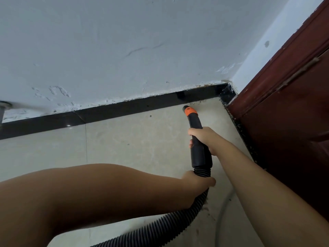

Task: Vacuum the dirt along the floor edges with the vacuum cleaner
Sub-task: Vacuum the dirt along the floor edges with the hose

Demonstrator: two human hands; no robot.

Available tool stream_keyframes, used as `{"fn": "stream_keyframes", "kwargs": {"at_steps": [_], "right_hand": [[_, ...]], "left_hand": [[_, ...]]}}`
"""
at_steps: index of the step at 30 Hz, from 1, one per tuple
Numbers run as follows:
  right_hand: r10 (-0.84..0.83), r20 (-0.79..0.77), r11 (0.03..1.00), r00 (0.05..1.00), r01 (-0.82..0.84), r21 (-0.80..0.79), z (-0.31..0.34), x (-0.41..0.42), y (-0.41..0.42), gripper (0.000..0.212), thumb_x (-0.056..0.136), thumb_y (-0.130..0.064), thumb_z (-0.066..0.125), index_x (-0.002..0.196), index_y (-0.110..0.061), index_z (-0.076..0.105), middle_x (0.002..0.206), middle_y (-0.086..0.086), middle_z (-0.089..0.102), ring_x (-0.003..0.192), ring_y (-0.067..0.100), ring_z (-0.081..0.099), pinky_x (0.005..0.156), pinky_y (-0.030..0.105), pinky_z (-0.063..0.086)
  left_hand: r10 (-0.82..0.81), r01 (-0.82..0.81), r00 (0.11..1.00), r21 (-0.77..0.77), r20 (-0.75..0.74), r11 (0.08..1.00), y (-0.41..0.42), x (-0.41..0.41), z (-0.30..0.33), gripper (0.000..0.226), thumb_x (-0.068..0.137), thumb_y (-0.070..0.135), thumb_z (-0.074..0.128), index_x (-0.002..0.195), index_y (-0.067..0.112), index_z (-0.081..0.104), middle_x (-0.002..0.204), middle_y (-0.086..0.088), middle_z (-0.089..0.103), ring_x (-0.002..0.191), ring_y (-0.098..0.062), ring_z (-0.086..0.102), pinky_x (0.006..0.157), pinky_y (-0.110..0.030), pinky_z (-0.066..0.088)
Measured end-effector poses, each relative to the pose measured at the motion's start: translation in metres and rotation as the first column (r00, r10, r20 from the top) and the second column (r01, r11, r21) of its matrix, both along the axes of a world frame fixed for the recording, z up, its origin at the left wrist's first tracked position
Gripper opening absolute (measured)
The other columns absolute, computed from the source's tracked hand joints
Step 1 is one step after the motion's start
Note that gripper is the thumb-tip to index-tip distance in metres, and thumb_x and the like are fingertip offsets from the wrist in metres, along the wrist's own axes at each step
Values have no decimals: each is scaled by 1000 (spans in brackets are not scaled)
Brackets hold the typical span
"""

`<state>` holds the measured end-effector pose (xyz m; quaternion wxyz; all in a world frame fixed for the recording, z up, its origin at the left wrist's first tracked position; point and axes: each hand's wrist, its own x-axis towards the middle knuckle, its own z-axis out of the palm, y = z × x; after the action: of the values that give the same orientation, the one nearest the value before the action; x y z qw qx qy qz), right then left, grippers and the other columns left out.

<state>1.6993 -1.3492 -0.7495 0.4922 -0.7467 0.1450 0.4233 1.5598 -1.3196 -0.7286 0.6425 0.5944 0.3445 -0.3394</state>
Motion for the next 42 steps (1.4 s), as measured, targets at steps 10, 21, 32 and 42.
{"fn": "stream_keyframes", "kwargs": {"at_steps": [10, 21, 32, 42], "right_hand": [[-275, 76, 961, 958, 277, -15, -17, 54, -58, 10, 86, -5, 60, 85, -2, 50, 58, 11, 52, 35, 16, 52, 39, 24, 47], [-140, 279, 946, 950, 212, -244, -36, 53, -50, 13, 80, -10, 61, 83, -2, 51, 59, 14, 59, 38, 23, 55, 43, 31, 51], [-136, 303, 940, 943, 220, -262, -39, 21, -63, 18, 79, -16, 62, 89, -6, 52, 64, 11, 63, 50, 25, 61, 59, 40, 59], [-273, 233, 959, 933, 282, -8, -41, 64, -39, 20, 83, -12, 61, 99, -5, 50, 52, 6, 59, 42, 20, 58, 48, 29, 51]], "left_hand": [[-104, 103, 995, -94, -9, 990, -32, 59, -17, 16, 87, 15, 64, 94, 9, 51, 72, -7, 49, 55, -19, 49, 51, -28, 47], [-128, 106, 989, -267, -69, 958, -22, 58, -31, 14, 88, 19, 63, 88, 13, 51, 74, -6, 53, 56, -17, 53, 49, -25, 49], [-145, 118, 987, -314, -65, 942, -26, 31, -30, 14, 89, 17, 60, 81, 16, 48, 72, -5, 49, 53, -14, 50, 37, -16, 44], [-98, 102, 994, -74, 45, 992, 1, 70, -43, 13, 84, 16, 65, 83, 14, 52, 71, -5, 52, 54, -16, 51, 50, -24, 48]]}}
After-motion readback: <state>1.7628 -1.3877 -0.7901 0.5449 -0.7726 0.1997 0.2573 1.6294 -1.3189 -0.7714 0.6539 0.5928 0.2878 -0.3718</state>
